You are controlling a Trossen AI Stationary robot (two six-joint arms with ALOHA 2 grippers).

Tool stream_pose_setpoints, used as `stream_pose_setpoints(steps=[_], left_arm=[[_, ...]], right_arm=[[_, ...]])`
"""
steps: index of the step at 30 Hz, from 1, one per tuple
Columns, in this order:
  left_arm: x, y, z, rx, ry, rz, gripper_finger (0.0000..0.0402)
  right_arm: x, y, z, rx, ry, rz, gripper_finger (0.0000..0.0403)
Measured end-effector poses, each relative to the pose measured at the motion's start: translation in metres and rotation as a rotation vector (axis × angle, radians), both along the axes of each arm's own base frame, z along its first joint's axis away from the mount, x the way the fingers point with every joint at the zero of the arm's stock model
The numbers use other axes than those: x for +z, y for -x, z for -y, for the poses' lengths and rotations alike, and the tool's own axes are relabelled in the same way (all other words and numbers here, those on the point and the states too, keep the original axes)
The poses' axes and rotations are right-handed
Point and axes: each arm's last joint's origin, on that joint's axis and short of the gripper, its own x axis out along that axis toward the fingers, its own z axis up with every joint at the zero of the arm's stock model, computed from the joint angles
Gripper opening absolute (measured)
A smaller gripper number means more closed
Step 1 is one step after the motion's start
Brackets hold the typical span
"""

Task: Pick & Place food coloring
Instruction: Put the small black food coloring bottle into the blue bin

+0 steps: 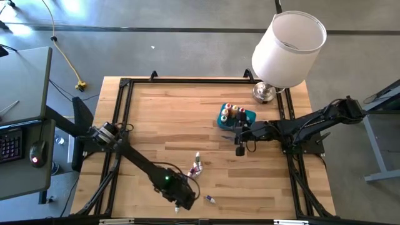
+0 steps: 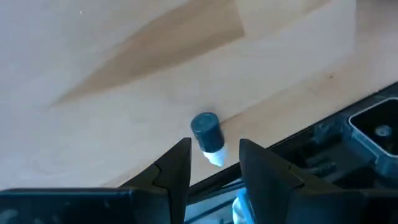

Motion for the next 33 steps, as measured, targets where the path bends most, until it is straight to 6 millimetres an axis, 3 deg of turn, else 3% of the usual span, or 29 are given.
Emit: stream_pose_setpoints(steps=[3,10,16,33], left_arm=[[0.0,-0.005,0.011,0.032,0.013,0.032,0.013],[-0.016,0.007,0.022,0.073,-0.046,-0.057,0.013],[-0.022,0.006,0.031,0.081,-0.047,-0.015,0.013],[-0.027,0.016,0.023,0.017,-0.208,-0.049,0.0119]], right_arm=[[-0.001,0.0,0.0,-0.004,-0.011,-0.007,0.0114],[-0.001,0.0,0.0,-0.004,-0.013,-0.005,0.0114],[-0.001,0.0,0.0,-0.009,-0.028,-0.009,0.0114],[-0.001,0.001,0.0,-0.02,-0.057,-0.006,0.0114]])
